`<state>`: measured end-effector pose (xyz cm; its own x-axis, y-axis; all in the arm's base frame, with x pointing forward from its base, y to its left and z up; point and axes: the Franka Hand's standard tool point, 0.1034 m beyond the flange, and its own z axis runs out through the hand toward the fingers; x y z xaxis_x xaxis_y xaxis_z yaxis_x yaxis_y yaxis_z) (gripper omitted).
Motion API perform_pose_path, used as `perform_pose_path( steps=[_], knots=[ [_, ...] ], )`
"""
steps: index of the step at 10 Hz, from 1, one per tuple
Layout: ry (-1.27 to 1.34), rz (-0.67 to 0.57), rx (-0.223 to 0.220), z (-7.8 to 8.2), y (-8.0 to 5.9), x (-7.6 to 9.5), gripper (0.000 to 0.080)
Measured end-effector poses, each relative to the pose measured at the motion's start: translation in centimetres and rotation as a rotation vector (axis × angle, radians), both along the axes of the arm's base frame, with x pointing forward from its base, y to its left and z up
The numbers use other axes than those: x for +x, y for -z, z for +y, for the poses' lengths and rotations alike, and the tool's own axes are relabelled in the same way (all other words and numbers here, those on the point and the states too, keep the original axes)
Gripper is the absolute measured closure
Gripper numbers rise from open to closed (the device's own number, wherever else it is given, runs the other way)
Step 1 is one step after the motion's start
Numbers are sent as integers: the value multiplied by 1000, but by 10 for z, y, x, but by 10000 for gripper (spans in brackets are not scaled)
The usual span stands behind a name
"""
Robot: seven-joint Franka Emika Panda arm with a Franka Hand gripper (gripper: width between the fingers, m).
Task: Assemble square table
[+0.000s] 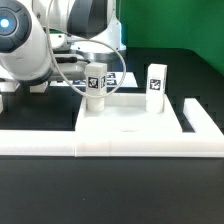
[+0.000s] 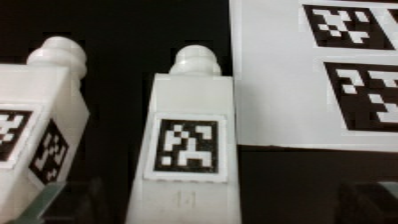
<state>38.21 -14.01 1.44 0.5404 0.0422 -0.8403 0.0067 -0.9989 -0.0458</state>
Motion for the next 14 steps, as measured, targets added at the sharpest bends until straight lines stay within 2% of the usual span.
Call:
perform_pose_path(
  steps=[1, 2, 3, 4, 5, 13, 14],
  knots=[
    [0, 0, 0, 0, 0, 0, 270],
    [0, 0, 0, 0, 0, 0, 270],
    [-1, 0, 0, 0, 0, 0, 454],
    [-1, 0, 0, 0, 0, 0, 454],
    [-1, 0, 0, 0, 0, 0, 508],
    [-3, 1, 1, 1, -1, 1, 508],
    [-16, -5, 12, 5, -20, 15, 508]
  ],
)
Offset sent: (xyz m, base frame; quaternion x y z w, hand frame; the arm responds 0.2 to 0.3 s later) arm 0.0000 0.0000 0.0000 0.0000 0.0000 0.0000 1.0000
